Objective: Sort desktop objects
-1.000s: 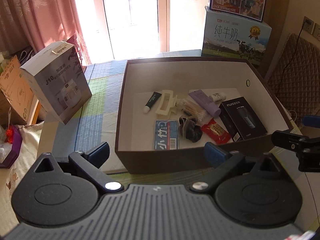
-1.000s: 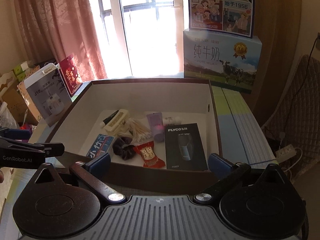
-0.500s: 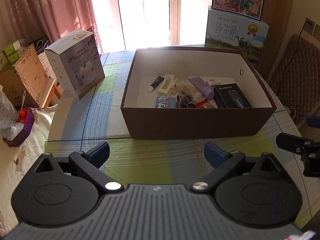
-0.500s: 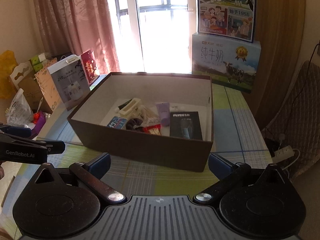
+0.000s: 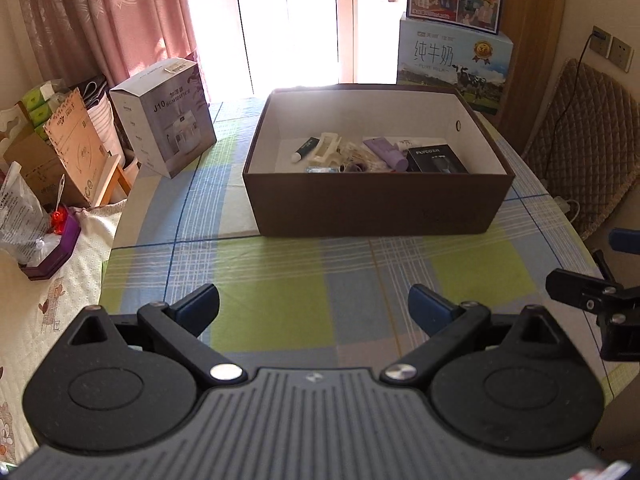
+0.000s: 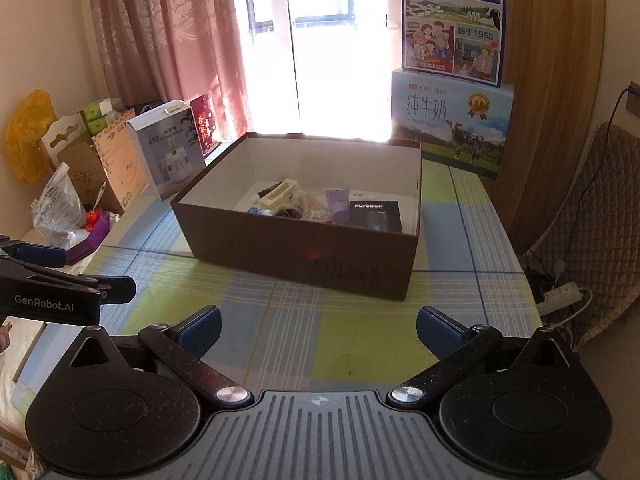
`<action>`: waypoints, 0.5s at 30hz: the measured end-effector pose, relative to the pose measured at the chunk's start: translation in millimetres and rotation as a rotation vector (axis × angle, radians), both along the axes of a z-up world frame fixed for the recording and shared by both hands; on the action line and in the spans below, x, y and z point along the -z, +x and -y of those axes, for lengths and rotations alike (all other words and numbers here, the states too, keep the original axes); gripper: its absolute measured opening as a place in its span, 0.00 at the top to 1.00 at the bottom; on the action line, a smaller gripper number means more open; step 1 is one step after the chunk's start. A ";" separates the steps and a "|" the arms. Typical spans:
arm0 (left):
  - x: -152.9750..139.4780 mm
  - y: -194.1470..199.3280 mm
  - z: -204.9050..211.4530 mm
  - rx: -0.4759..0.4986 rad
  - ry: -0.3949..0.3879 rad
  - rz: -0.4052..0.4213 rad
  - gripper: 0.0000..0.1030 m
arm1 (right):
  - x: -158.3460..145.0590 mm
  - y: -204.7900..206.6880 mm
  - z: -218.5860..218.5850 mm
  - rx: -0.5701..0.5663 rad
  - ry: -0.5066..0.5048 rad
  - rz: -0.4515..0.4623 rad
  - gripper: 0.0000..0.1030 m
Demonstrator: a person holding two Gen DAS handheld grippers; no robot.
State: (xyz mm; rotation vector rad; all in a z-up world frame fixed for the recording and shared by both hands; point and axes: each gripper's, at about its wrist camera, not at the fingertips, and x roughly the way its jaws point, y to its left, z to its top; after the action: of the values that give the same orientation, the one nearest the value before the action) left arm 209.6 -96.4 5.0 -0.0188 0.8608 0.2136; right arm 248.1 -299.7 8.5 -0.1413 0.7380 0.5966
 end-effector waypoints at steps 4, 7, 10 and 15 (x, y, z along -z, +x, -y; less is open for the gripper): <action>0.3 -14.8 8.1 0.005 0.002 0.000 0.03 | -0.8 -15.6 8.6 0.001 -0.002 -0.003 0.02; -0.2 -26.3 13.3 0.005 -0.001 0.004 0.03 | -0.2 -26.6 13.4 0.001 -0.015 0.003 0.02; -0.1 -35.6 18.4 0.007 -0.002 0.004 0.03 | 1.2 -36.5 18.4 0.000 -0.026 0.006 0.02; 3.3 -48.5 24.9 0.003 -0.006 -0.003 0.03 | 2.2 -48.7 26.1 0.000 -0.030 0.002 0.02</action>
State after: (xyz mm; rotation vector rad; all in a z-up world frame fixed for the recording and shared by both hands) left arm 161.1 -121.2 1.7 -0.0232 0.8644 0.2080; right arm 199.5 -325.8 6.3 -0.1700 0.7452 0.5856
